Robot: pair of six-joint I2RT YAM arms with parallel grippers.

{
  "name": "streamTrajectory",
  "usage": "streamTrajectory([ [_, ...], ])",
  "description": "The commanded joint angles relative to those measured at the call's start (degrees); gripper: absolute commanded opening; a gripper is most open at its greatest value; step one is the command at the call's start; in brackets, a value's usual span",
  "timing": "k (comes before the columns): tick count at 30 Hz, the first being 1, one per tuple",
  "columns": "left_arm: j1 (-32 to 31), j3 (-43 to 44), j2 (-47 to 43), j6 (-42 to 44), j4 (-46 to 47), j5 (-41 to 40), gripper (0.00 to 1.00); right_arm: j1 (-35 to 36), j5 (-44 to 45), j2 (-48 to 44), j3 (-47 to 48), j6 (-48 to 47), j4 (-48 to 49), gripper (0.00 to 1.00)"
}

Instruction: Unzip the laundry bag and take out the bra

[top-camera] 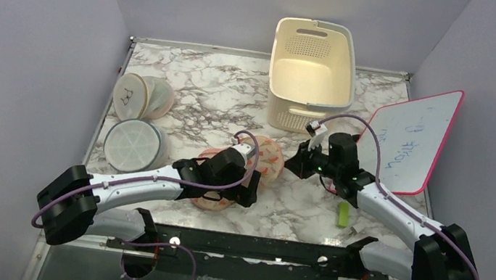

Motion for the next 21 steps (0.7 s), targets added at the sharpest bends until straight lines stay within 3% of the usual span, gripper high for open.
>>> streamTrajectory([
  [1, -0.4, -2.7, -0.5, -9.1, -0.3, -5.5, 0.95, -0.1, 0.9, -2.9, -2.3, 1.4, 1.6, 0.01],
  [6, 1.3, -3.6, 3.8, -8.1, 1.1, -7.7, 0.99, -0.1, -2.7, -3.5, -2.9, 1.4, 1.1, 0.01],
  [12, 10.5, -3.7, 9.5, -2.0, 6.4, -5.1, 0.99, -0.1, -9.9, -1.6, -5.3, 3.2, 3.9, 0.01],
  [16, 15.8, -0.3, 14.8, 3.7, 8.4, -5.3, 0.99, 0.8, -11.7, 0.6, -5.9, 3.5, 4.4, 0.01],
  [21, 18.1, 7.3, 20.2, 12.0, 5.9, -7.7, 0.96, 3.8, -10.3, 2.1, -4.7, 2.7, 3.6, 0.01],
])
